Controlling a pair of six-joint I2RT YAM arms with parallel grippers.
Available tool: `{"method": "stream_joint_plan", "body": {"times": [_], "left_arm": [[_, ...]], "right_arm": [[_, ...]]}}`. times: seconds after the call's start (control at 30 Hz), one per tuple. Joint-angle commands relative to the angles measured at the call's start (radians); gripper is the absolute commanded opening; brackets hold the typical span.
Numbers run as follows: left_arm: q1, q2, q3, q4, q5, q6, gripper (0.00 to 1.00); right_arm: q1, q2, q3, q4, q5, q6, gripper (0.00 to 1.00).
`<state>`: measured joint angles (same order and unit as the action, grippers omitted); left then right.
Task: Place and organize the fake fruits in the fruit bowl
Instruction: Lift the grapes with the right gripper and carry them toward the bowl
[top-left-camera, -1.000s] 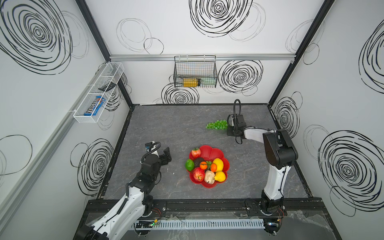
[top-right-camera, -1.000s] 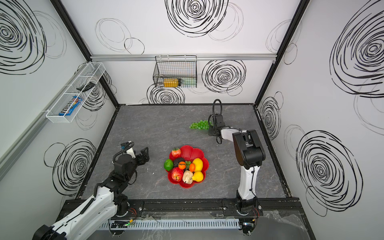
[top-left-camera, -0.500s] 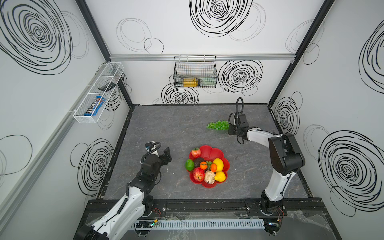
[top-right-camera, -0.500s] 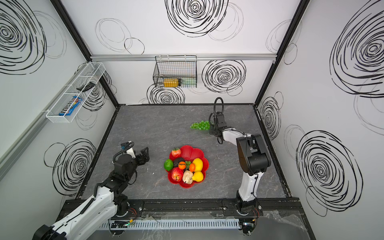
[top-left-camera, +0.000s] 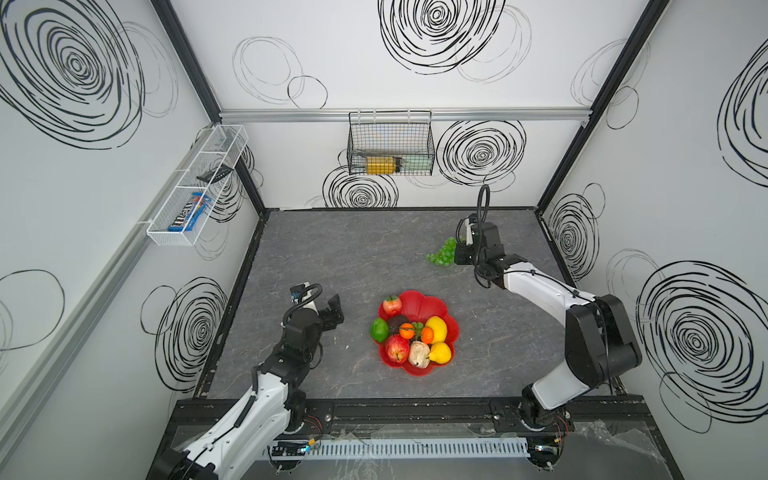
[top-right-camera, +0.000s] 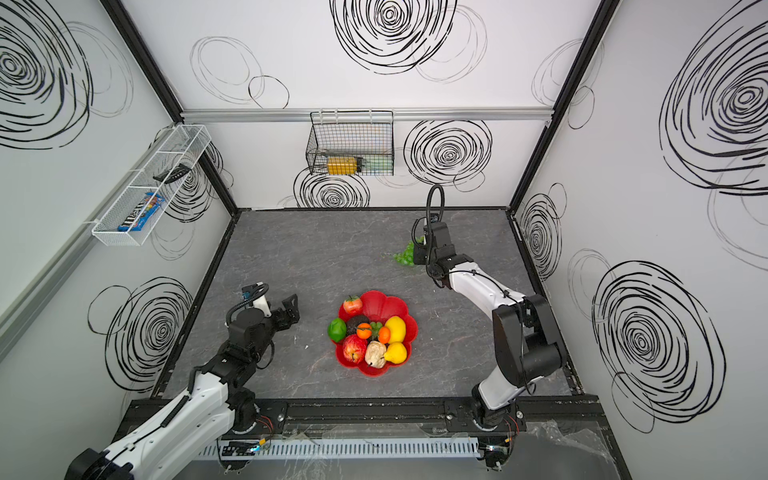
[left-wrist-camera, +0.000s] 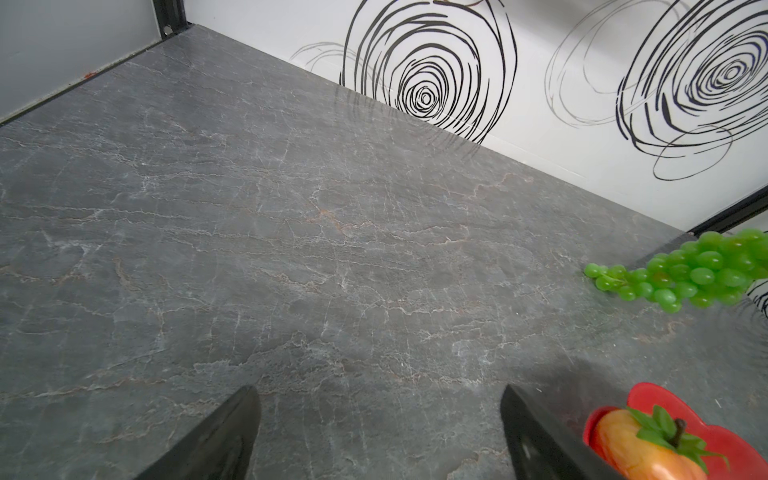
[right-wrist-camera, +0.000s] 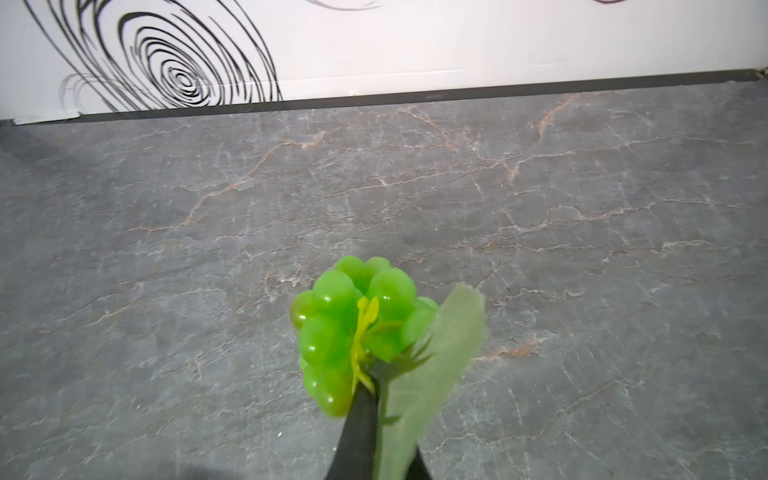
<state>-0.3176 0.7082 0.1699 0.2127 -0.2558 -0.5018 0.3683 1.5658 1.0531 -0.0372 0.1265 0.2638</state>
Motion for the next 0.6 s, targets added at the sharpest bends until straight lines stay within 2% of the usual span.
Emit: {"method": "stream_joint_plan", "body": {"times": [0.0,0.33,0.57], "left_arm": [[0.009,0.004,-0.012,0.063,-0.013,-0.004,0.95],[0.034,0.032,-0.014,0.082,0.008,-0.003,0.97],[0.067,0.071,-0.016,0.109,0.059,-0.012,0.97]], "right_arm": [[0.027,-0.073,-0.006,-0.044,-0.034,-0.025,0.00],[0.081,-0.285,-0.064,-0.059,-0.179,-0.063,0.00],[0.143,-0.366,-0.036,-0.142,-0.182,-0.065,0.00]]}}
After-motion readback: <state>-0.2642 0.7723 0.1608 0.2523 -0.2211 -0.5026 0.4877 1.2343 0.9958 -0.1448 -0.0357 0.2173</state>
